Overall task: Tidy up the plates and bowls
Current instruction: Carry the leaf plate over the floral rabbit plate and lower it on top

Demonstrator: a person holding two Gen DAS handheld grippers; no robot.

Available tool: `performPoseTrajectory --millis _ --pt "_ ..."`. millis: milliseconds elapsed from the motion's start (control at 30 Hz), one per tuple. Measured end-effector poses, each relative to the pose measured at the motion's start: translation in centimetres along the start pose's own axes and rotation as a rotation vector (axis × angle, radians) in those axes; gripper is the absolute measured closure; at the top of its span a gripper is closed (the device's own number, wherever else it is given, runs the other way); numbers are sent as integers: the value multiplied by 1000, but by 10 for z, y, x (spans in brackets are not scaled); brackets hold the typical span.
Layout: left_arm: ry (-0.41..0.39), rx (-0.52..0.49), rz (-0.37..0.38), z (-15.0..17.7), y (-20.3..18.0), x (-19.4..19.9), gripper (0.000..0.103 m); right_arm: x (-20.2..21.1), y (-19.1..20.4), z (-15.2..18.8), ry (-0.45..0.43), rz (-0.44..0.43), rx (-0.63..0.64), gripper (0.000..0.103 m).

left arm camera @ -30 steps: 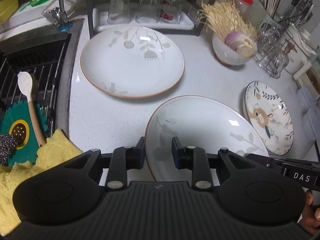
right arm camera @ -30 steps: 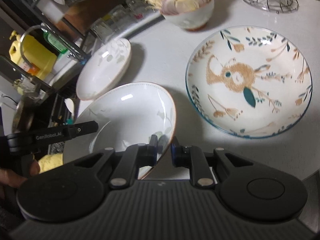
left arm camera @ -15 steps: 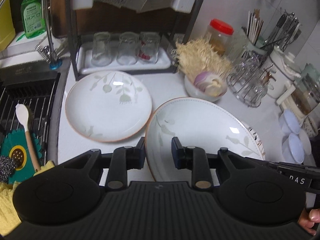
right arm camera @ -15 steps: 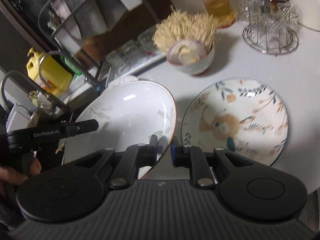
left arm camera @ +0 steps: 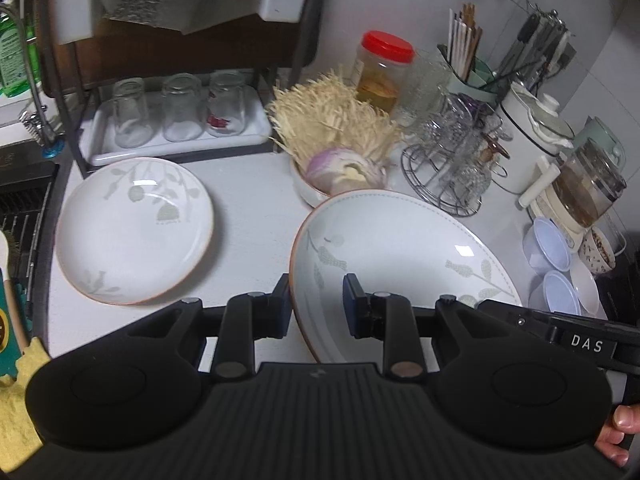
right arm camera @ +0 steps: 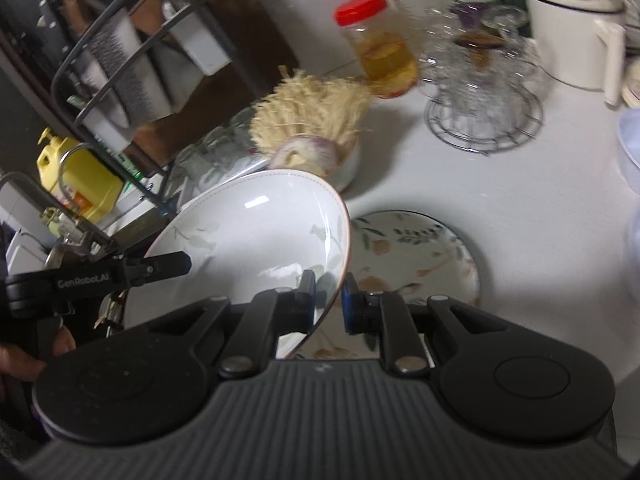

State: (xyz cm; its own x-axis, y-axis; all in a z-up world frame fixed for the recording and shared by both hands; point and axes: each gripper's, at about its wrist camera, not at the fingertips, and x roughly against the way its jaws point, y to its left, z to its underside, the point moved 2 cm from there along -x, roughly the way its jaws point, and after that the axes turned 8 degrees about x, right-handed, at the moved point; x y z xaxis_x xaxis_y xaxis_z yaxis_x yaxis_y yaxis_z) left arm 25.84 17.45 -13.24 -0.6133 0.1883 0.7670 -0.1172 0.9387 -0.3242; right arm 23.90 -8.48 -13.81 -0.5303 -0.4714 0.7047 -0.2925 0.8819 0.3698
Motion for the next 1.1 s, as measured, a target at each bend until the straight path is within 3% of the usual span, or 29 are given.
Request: performPoseTrajectory --millis 433,1100 --pt "119 -60 -18 19 -45 -47 73 -1 -57 23 40 49 -135 86" --pt "208 -39 -100 31 -60 -89 73 -19 -85 28 84 101 -128 86"
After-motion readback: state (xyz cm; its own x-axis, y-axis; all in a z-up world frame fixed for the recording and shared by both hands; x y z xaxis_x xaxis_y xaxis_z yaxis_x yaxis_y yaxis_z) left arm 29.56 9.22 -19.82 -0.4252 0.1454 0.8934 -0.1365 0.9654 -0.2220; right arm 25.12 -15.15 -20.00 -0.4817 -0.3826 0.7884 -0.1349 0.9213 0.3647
